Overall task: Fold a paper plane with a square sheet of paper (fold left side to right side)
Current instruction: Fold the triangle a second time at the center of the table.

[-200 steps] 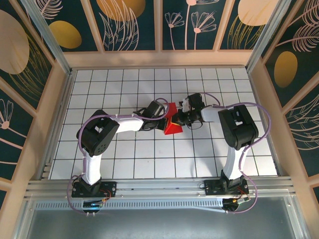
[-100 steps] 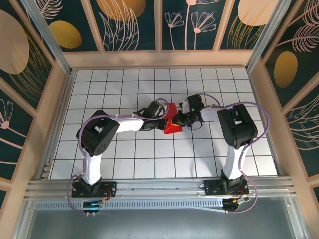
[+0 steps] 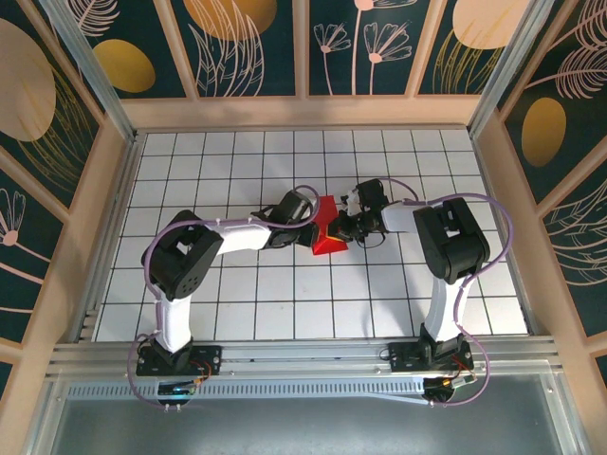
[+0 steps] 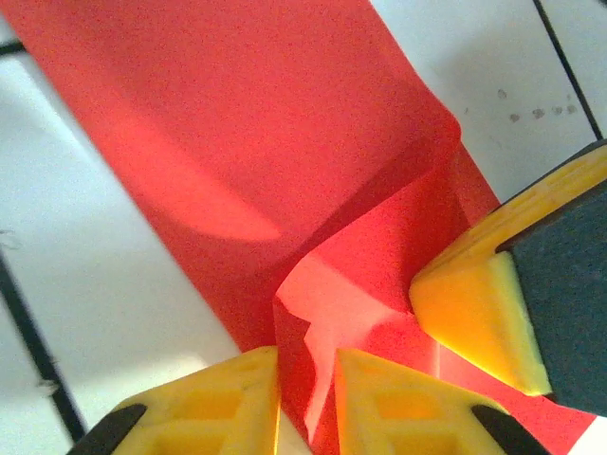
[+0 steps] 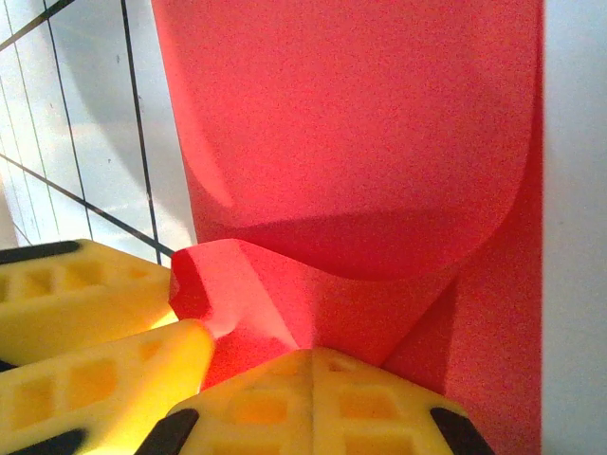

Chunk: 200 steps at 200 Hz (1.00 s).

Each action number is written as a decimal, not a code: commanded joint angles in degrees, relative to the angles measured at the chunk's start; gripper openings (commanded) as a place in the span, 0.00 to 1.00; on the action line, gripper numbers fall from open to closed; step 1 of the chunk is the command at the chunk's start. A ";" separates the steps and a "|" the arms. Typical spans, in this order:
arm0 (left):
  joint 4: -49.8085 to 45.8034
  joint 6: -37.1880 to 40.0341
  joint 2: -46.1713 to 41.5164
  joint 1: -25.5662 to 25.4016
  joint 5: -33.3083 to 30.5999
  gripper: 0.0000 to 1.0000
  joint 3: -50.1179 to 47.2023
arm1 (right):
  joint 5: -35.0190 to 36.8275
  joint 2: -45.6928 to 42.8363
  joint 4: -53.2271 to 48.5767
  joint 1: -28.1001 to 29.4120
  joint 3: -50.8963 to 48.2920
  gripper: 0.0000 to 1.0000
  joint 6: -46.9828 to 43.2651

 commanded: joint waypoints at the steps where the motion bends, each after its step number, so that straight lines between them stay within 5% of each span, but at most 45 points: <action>1: -2.41 0.12 -4.38 0.46 -3.18 0.26 1.83 | 3.05 2.18 -4.28 0.53 -0.23 0.00 -1.22; 42: -4.84 -0.52 -8.42 0.44 -2.82 0.24 1.56 | 3.05 2.03 -4.33 0.57 -0.19 0.00 -1.17; 115: 2.16 -10.79 -9.08 0.47 20.58 0.04 -5.40 | 2.78 1.94 -4.06 0.59 -0.24 0.00 -1.26; 200: 2.53 -11.30 -3.15 0.46 18.13 0.00 -3.46 | 2.95 1.65 -4.53 0.67 -0.17 0.00 -1.59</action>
